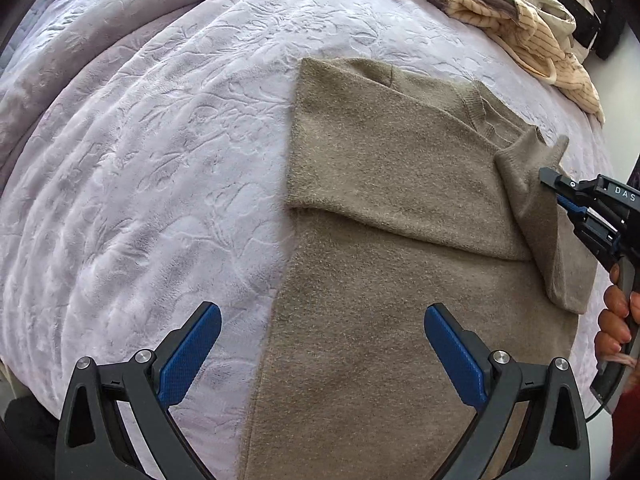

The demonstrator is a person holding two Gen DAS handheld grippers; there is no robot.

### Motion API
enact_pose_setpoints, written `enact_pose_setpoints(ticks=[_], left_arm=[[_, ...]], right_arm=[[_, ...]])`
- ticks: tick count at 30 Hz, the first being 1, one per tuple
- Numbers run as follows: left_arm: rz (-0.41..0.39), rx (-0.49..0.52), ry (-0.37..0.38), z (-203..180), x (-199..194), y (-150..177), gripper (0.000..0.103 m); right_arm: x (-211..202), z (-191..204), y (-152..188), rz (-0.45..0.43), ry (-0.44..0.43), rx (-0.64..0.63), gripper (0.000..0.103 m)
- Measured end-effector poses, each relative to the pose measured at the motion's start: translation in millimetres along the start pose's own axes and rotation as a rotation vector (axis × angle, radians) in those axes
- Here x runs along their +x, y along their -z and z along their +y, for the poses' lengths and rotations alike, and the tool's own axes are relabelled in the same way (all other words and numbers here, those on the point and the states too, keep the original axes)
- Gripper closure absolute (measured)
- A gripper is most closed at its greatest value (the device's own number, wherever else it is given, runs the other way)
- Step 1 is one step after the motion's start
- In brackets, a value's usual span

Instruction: Fold small clothes

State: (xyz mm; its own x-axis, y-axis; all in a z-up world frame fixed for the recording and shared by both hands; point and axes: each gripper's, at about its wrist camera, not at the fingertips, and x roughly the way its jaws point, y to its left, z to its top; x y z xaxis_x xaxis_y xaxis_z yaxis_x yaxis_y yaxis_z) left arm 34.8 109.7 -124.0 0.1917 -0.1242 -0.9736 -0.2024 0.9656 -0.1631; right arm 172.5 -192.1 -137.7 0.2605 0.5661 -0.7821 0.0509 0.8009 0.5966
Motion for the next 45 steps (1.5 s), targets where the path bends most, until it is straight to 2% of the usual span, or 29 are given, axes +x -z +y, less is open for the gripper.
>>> enact_pose_setpoints(ticks=[3,4,6,7,10,12,15,16,20,22,25,26,27,28,30,33,38,43,45], left_arm=[[-0.005,-0.015,0.018,5.1,-1.3,-5.2,0.001],[-0.005,-0.02,0.028,6.5,-1.7,-7.1,0.001],[-0.008,-0.025,0.056,5.8,-2.0,-11.1,0.001],[-0.008,-0.023,0.079,3.8,-1.4,-13.6,0.001],[0.001,-0.013,0.167,-6.8,5.4,-26.4,0.001],[0.02,-0.012,0.23,-17.9,14.9,-36.4,0.001],[0.065,-0.021,0.323,-39.1,38.8,-53.9,0.001],[0.079,-0.026,0.343,-45.6,46.3,-58.1,0.001],[0.101,-0.054,0.352,-66.7,70.0,-70.5,0.001],[0.097,-0.07,0.368,-72.3,73.0,-75.2,0.002],[0.099,-0.104,0.391,-76.4,79.5,-83.0,0.025],[0.097,-0.122,0.403,-75.8,81.5,-84.5,0.046],[0.098,-0.136,0.438,-74.0,84.1,-85.6,0.083],[0.112,-0.153,0.479,-72.8,87.9,-86.5,0.096],[0.094,-0.184,0.505,-69.7,83.7,-88.1,0.096],[0.027,-0.153,0.529,-72.3,58.9,-95.2,0.096],[-0.062,-0.089,0.55,-76.9,18.7,-117.3,0.096],[-0.115,-0.054,0.543,-70.7,0.0,-129.1,0.096],[-0.095,-0.057,0.527,-64.8,9.7,-123.2,0.096]], right_arm=[[30.8,50.5,13.6,0.108,0.074,-0.256,0.089],[41.1,61.4,21.3,0.143,0.125,-0.319,0.089],[50.7,68.5,35.8,0.184,0.193,-0.375,0.085],[49.3,64.7,40.1,0.188,0.187,-0.362,0.084],[29.3,35.7,49.2,0.184,0.101,-0.208,0.078],[8.2,11.4,61.1,0.164,0.087,-0.12,0.072],[-22.5,-16.1,81.5,0.114,0.083,-0.003,0.07],[-39.5,-36.8,91.5,0.1,0.084,0.033,0.069],[-82.4,-90.9,113.2,0.024,0.079,0.218,0.061],[-104.1,-118.3,120.6,-0.018,0.056,0.316,0.06],[-113.2,-151.7,133.9,-0.093,-0.029,0.479,0.06],[-114.3,-160.4,137.9,-0.111,-0.057,0.524,0.059],[-116.8,-169.5,141.4,-0.123,-0.079,0.554,0.059],[-115.8,-174.6,143.7,-0.128,-0.102,0.577,0.059],[-107.1,-176.8,146.2,-0.134,-0.137,0.608,0.059],[-108.5,-190.1,146.6,-0.174,-0.196,0.653,0.059],[-103.6,-209.7,132.2,-0.307,-0.347,0.775,0.057],[-123.9,-217.7,110.3,-0.429,-0.404,0.8,0.055],[-127.3,-219.2,107.2,-0.418,-0.396,0.788,0.055]])
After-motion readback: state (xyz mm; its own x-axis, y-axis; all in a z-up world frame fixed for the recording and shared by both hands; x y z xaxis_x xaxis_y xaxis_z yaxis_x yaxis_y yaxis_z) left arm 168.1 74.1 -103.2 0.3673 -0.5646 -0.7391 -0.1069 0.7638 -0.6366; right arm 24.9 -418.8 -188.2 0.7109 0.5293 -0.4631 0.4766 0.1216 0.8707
